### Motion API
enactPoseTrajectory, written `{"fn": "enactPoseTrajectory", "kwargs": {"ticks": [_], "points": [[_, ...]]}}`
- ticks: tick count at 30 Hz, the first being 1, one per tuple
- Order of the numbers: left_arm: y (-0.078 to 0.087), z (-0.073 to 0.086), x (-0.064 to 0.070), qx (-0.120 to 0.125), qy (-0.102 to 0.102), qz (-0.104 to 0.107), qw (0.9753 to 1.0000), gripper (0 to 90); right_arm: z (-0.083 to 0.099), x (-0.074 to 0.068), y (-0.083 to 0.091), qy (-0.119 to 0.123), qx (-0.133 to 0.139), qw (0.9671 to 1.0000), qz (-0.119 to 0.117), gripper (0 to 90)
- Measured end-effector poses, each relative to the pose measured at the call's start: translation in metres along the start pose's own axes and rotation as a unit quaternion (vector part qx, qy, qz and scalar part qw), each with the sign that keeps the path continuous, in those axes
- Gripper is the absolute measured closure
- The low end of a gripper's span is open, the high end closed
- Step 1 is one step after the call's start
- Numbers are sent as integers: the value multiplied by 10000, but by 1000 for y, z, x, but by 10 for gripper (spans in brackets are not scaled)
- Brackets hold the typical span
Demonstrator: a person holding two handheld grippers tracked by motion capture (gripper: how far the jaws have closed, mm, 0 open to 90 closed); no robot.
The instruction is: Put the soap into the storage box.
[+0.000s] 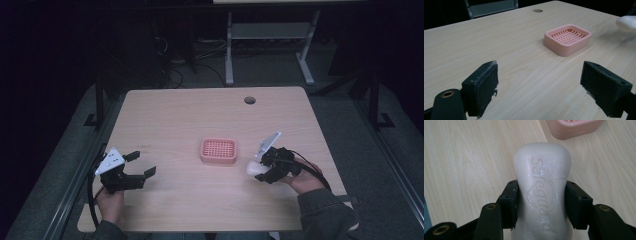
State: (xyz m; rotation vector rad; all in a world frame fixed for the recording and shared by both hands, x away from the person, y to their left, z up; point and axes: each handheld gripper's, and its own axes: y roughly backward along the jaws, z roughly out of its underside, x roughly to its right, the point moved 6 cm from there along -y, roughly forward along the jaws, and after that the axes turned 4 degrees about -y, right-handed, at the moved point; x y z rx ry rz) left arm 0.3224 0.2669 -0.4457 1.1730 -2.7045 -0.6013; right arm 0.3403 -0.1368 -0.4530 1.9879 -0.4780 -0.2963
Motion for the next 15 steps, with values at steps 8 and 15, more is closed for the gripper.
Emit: {"fn": "enactPoseTrajectory", "kwargs": {"ticks": [8, 15], "points": [[0, 0, 1, 1, 26, 0, 10000, 141, -7, 3, 2, 47, 8, 10000, 10, 486], [1, 0, 1, 1, 28, 10, 10000, 140, -15, 5, 2, 108, 43, 9999, -17, 486]]}}
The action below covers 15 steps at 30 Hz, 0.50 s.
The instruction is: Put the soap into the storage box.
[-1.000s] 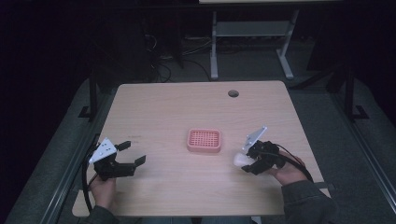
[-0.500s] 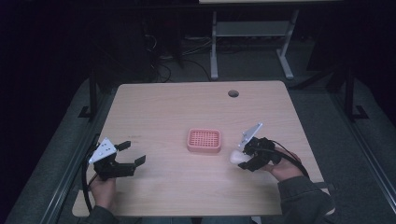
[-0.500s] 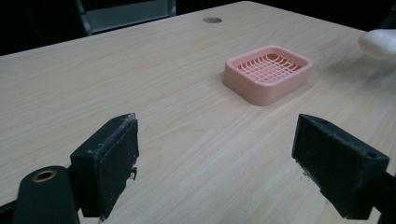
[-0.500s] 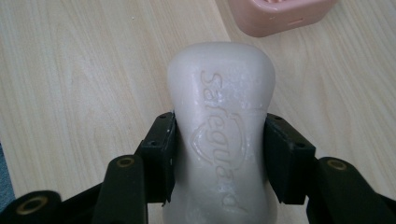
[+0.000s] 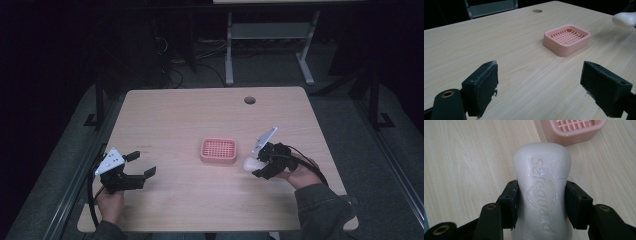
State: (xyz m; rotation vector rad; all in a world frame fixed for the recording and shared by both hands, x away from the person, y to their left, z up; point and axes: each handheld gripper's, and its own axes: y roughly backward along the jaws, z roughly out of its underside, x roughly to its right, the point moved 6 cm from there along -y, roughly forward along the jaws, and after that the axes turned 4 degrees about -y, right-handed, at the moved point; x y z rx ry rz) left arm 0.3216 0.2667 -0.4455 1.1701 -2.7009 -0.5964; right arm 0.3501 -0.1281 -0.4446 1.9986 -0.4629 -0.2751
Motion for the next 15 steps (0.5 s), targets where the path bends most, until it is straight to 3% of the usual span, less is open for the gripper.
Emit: {"fn": "enactPoseTrajectory", "kwargs": {"ticks": [5, 15], "points": [[-1, 1, -1, -4, 6, 4, 10000, 141, -6, -1, -2, 94, -115, 9999, 32, 485], [0, 1, -2, -15, -30, 7, 10000, 141, -18, -1, 0, 167, -40, 9999, 12, 486]]}}
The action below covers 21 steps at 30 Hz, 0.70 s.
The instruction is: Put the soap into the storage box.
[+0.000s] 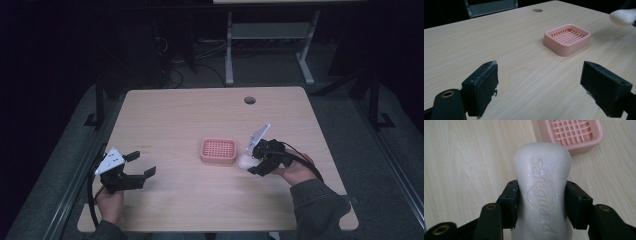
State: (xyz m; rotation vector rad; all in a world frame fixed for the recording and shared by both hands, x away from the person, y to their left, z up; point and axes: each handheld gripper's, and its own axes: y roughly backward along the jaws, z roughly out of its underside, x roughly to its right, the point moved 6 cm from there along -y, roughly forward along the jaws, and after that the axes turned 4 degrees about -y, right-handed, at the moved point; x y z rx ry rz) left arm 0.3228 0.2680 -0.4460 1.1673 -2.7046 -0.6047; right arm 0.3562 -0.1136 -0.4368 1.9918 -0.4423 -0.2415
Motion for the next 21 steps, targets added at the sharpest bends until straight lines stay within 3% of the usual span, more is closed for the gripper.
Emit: {"fn": "enactPoseTrajectory", "kwargs": {"ticks": [21], "points": [[0, 0, 0, 15, 32, -13, 10000, 141, -34, 6, -8, 249, -83, 9996, -39, 486]]}}
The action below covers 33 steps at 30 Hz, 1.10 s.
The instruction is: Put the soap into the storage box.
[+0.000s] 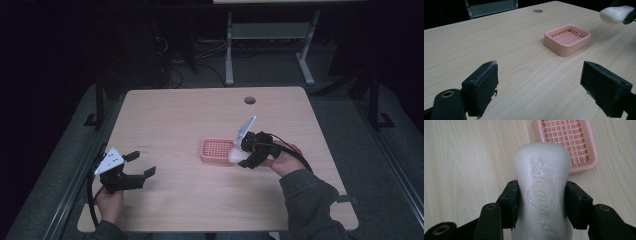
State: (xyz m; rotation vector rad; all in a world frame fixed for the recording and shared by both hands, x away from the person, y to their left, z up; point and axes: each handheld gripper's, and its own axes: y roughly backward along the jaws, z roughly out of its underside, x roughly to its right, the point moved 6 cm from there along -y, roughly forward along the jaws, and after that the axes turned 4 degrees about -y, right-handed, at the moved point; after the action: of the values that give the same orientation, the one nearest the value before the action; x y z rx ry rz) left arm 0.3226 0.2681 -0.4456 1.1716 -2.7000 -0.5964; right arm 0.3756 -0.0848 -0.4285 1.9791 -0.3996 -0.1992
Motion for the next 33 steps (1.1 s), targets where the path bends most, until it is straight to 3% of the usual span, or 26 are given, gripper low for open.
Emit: {"fn": "enactPoseTrajectory", "kwargs": {"ticks": [33], "points": [[1, 0, 1, 42, 59, 35, 10000, 141, -32, 18, -14, 52, -101, 9998, -177, 486]]}}
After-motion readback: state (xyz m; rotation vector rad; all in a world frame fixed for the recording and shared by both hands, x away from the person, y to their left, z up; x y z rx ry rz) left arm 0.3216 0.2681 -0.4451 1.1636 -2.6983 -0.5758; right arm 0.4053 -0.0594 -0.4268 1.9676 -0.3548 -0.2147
